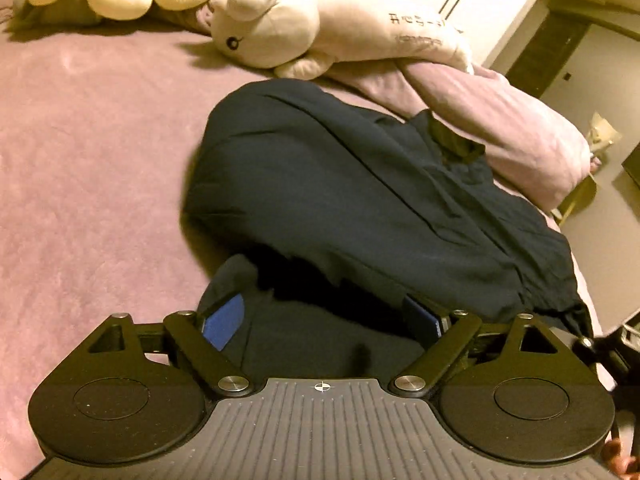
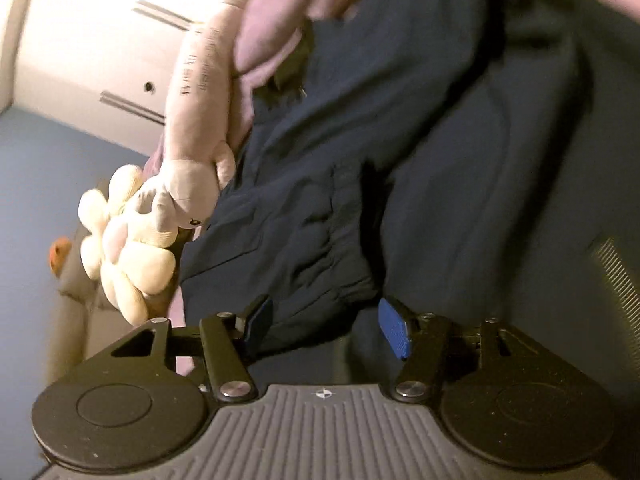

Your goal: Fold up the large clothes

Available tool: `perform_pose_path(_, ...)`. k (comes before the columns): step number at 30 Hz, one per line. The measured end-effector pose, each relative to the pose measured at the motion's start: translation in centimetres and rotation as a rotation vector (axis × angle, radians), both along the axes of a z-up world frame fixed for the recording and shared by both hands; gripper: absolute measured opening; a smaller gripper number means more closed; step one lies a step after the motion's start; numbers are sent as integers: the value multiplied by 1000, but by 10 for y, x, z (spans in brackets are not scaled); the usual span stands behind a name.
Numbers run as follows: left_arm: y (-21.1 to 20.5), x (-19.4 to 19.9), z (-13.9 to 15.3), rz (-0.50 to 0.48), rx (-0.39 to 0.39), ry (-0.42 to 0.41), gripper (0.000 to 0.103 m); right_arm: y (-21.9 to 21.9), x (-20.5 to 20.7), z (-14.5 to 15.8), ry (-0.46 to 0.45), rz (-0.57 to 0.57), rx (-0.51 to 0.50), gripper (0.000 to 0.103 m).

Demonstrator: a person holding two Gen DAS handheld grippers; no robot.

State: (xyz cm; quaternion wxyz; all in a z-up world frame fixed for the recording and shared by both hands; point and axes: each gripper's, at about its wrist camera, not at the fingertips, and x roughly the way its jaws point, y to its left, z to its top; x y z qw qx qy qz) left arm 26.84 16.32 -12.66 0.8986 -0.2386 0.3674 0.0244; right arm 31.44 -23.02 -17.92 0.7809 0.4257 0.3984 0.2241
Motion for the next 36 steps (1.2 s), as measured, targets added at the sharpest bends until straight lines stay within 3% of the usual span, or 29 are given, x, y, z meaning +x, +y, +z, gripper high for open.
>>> perform_pose_path(5,-8,-1,-4,-19,20,-8,91,15,10,-11,34,1,39,56)
perform_pose_path(8,-13,2,-5,-22,42,-7,91,22,23,-14,56,-15,40,34)
perform_pose_path(10,-14,3,-4,-26,55,-3,91,30,29,0,6,5,-37,19)
perform_pose_path(13,-15,7,-3,-24,69,4,91,40,17,60,-268,-9,-220,13)
perform_pose_path(16,-16,18,1,-4,111,13,91,28,-2,122,-542,-94,-315,12)
perform_pose_path(19,-19,36,4,44,203,46,92,8,-4,151,-682,-189,-435,12)
perform_pose_path(21,-18,47,0,74,241,84,92,-9,8,148,-669,-247,-518,12)
perform_pose_path(23,-12,53,-6,95,206,113,92,-24,29,128,-581,-263,-578,16)
perform_pose_path(26,-5,54,-13,115,166,135,92,-49,61,80,-332,-236,-514,23)
perform_pose_path(28,-3,54,-14,123,183,135,92,-60,68,55,-233,-230,-441,26)
perform_pose_path(31,-1,56,-13,131,189,129,92,-65,69,33,-173,-252,-311,43)
perform_pose_path(34,0,64,-12,140,188,136,92,-60,80,29,-161,-260,-253,41)
perform_pose_path(36,-2,69,-10,143,196,135,92,-55,85,35,-169,-264,-282,28)
